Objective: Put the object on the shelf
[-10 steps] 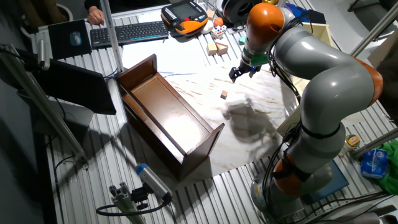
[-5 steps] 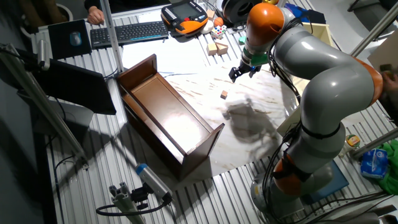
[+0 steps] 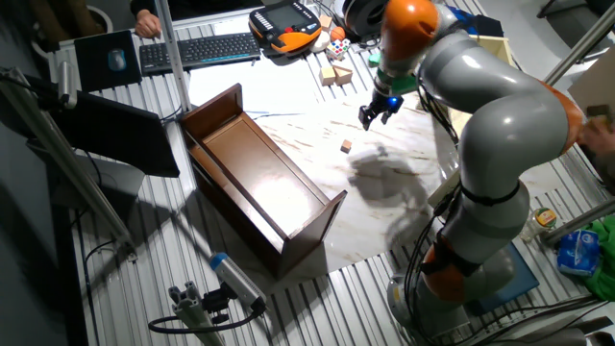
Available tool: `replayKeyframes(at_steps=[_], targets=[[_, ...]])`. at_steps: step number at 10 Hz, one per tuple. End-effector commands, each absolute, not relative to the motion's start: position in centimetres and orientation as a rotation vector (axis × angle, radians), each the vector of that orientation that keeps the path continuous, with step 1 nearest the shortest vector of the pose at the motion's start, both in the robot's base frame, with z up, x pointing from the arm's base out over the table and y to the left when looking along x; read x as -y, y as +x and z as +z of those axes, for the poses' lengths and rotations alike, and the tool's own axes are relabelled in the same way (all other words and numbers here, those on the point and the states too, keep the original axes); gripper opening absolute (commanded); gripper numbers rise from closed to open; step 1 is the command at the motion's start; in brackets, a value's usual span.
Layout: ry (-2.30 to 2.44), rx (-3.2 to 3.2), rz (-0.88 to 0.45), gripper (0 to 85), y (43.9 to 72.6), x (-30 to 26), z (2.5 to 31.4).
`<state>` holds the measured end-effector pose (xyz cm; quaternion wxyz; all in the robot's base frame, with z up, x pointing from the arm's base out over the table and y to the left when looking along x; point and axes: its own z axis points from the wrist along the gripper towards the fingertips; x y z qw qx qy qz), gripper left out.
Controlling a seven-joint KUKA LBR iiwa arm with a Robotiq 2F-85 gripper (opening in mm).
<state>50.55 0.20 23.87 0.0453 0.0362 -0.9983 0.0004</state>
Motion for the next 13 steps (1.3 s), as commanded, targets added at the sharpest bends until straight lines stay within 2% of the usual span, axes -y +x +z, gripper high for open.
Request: replayKeyframes(at_steps=[1,2,3,4,5,6,10,13], targets=[[0.079,3.080,0.003,17.0,50.7,-0.3,23.7],[0.046,3.088,0.011,34.0,51.0,-0.3,23.4],[0.026,3.074,0.018,34.0,51.5,-0.3,23.1],[-0.004,3.059,0.000,51.0,52.5,-0.3,22.2],[-0.017,3.050,-0.011,51.0,53.0,-0.4,21.3],[-0.027,3.050,-0.003,68.0,53.4,-0.5,20.3],[-0.055,3.078,-0.022,68.0,55.3,-0.8,14.8],[-0.080,3.124,-0.018,68.0,55.4,-1.6,10.0]])
